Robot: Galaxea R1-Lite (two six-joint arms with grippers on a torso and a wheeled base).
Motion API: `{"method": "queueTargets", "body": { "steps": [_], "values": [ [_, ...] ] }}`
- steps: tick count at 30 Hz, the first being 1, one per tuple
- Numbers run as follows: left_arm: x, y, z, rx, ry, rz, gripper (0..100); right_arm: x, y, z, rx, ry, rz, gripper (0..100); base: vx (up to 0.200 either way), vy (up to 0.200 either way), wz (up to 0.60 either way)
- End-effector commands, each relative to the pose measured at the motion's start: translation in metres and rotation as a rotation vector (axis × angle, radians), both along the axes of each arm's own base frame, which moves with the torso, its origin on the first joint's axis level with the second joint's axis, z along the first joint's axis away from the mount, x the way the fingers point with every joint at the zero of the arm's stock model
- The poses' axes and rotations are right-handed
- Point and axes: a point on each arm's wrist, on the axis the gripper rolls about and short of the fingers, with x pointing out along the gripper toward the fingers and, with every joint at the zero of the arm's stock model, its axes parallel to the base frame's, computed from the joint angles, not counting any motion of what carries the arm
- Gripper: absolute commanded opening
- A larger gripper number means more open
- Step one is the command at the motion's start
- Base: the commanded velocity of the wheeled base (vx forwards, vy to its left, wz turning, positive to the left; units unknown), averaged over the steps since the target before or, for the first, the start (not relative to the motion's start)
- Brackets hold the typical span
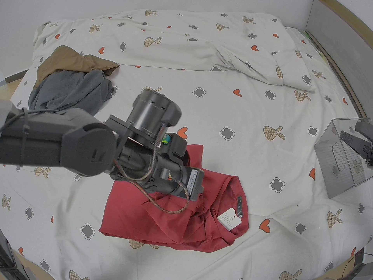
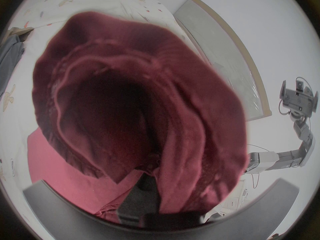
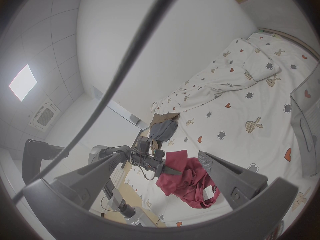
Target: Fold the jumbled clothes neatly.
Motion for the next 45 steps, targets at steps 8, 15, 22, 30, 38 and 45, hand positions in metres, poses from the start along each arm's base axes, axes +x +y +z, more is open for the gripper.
{"method": "queueTargets", "body": {
  "steps": [8, 15, 22, 30, 38, 45],
  "values": [
    [-0.006, -0.043, -0.015, 0.009, 0.008, -0.094, 100, 0.0, 0.0, -0.001, 0.0, 0.003, 0.001, 100, 0.0, 0.0, 0.0],
    [-0.023, -0.053, 0.002, -0.039, -0.001, -0.115, 100, 0.0, 0.001, -0.001, 0.0, 0.003, 0.009, 100, 0.0, 0.0, 0.0],
    [-0.032, -0.055, 0.017, -0.127, 0.013, -0.133, 100, -0.001, 0.002, -0.001, -0.001, 0.004, 0.017, 100, 0.0, 0.0, 0.0],
    [-0.017, -0.042, 0.003, -0.083, -0.005, -0.051, 100, -0.001, 0.002, -0.001, 0.0, 0.003, 0.017, 100, 0.0, 0.0, 0.0],
    [-0.001, 0.026, 0.0, -0.025, -0.02, 0.074, 100, 0.006, 0.007, -0.016, -0.013, 0.072, 0.052, 100, 0.0, 0.0, 0.0],
    [-0.008, 0.107, 0.009, -0.007, -0.057, 0.197, 100, 0.05, 0.028, -0.054, -0.07, 0.304, 0.105, 100, 0.0, 0.0, 0.0]
  ]
}}
